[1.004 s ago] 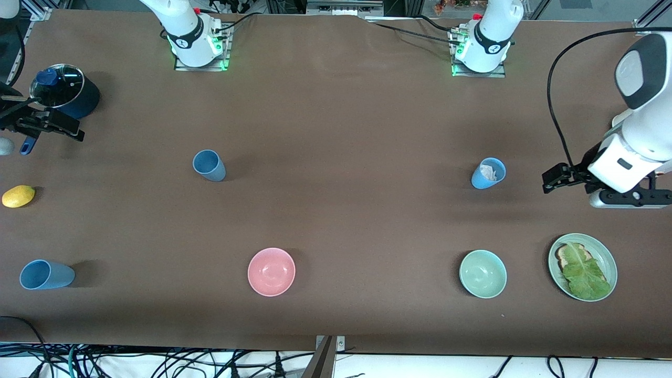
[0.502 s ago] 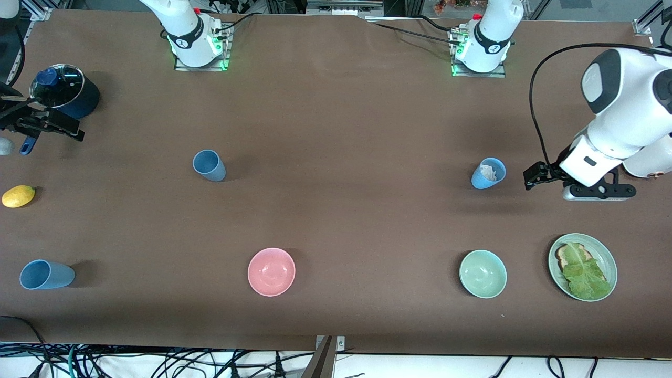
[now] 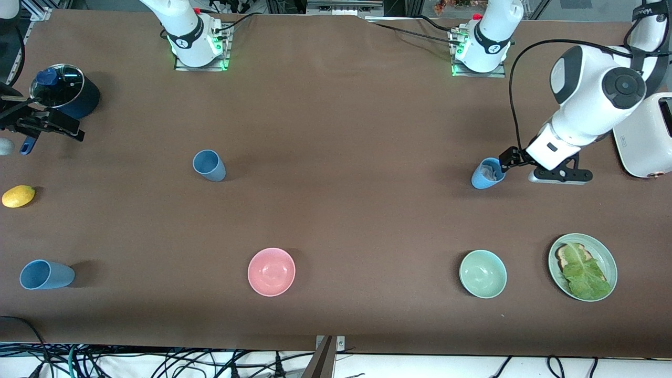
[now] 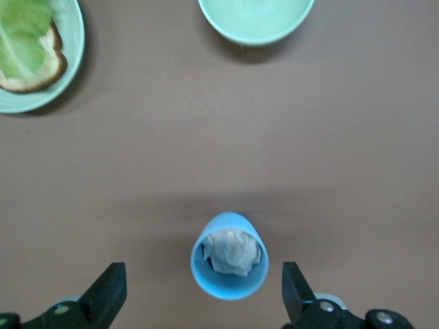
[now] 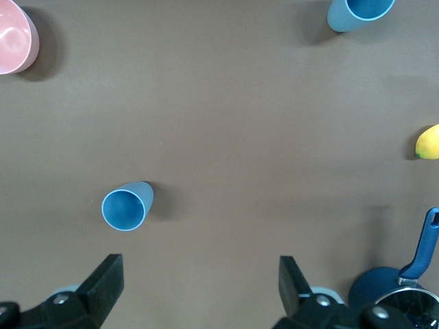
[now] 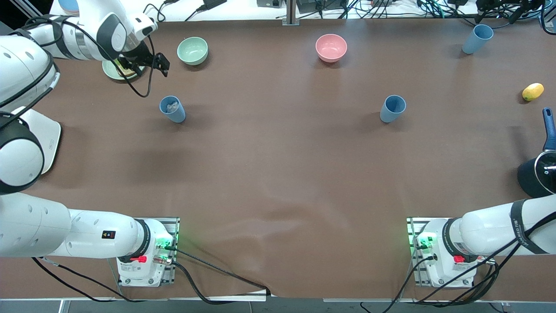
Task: Stack blue cups with both arms
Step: 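Move the left gripper to the blue cup with tissue and grasp it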
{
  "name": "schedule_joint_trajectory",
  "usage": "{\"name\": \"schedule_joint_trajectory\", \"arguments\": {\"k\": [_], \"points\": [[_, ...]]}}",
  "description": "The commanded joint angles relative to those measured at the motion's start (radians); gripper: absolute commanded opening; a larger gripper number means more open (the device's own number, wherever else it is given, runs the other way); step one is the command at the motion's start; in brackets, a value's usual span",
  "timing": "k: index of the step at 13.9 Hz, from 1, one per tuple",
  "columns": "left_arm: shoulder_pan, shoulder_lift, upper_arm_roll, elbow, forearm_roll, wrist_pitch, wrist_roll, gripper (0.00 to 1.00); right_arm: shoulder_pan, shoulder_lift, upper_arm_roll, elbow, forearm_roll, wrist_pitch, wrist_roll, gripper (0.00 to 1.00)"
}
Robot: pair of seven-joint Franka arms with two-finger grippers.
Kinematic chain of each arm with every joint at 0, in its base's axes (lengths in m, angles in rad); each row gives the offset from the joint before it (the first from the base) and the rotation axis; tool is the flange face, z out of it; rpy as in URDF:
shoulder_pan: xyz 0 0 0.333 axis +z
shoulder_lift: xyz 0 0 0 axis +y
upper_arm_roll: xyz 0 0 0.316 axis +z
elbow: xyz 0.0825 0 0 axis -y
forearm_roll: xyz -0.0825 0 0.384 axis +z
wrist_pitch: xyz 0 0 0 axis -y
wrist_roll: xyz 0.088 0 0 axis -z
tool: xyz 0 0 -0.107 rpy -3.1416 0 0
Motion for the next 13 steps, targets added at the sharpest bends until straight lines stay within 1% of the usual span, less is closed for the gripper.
{"name": "schedule_joint_trajectory", "arguments": {"k": [1, 6, 8, 13], "points": [[0.014, -0.064, -0.014, -0.085, 0.001, 0.009, 0.006, 1.00, -0.002, -0.013, -0.002, -0.006, 0.014, -0.011, -0.003, 1.00], [0.031, -0.050, -0.014, -0.118, 0.035, 0.004, 0.015, 1.00, -0.002, -0.013, -0.002, -0.006, 0.014, -0.012, -0.001, 1.00], [0.052, -0.029, -0.014, -0.121, 0.037, 0.009, 0.035, 1.00, -0.002, -0.013, -0.002, -0.006, 0.013, -0.012, -0.001, 1.00], [0.053, 0.024, -0.006, -0.143, 0.026, 0.055, 0.048, 1.00, -0.002, -0.013, -0.002, -0.006, 0.014, -0.012, -0.001, 1.00]]}}
